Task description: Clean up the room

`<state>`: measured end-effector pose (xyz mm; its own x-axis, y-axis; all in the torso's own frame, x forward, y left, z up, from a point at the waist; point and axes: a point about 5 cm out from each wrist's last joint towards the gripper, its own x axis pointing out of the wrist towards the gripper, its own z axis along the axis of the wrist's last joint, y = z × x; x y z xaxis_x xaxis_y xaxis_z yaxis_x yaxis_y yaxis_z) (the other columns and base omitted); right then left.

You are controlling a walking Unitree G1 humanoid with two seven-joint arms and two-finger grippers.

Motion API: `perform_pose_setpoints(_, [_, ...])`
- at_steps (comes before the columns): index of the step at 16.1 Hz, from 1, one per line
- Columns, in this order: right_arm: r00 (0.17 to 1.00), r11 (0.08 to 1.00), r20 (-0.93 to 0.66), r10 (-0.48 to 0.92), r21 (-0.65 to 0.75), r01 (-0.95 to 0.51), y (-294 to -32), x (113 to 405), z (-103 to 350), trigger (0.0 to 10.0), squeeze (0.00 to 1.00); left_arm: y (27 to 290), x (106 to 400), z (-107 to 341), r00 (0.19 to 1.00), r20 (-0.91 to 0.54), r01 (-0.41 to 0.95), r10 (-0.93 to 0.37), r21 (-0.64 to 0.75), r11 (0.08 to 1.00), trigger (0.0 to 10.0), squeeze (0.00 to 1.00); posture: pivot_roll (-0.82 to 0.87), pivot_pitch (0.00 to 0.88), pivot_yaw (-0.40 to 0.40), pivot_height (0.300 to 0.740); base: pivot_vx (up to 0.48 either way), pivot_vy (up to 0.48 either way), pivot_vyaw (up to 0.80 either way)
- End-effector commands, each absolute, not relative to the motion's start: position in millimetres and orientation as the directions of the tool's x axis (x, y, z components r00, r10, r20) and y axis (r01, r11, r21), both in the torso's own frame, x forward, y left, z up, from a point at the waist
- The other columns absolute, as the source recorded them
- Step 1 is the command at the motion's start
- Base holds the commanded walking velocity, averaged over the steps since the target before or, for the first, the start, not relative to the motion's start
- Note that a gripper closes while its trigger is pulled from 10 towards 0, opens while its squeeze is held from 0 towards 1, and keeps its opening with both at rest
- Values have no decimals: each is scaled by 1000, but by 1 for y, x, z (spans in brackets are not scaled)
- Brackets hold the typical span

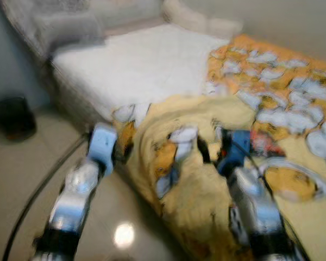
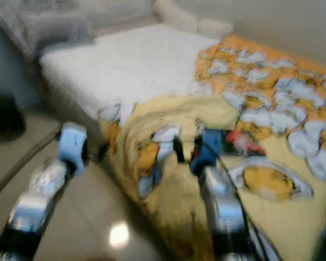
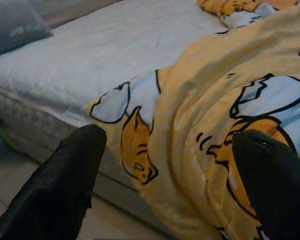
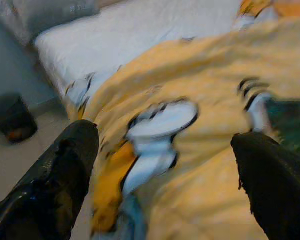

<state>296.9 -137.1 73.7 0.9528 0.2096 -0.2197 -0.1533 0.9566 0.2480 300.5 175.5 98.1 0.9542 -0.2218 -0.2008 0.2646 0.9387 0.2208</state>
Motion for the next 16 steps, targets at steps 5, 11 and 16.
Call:
perform_pose_setpoints(5, [959,967,-228,170,224,-119,-142,299,77,10000,1000,173,303,99,955,-210,254,-208,221,942,10000,584,-25,0,-36,740,0,0,0])
perform_pose_setpoints(11, [955,979,-279,97,198,-42,-149,299,70,10000,0,169,303,100,954,-198,266,-224,219,939,10000,0,-20,0,-45,740,0,0,0])
perform_pose_setpoints(16, [951,978,-294,97,208,-36,-148,299,69,10000,0,169,302,103,954,-178,275,-243,184,944,10000,0,-17,0,-46,740,55,0,0])
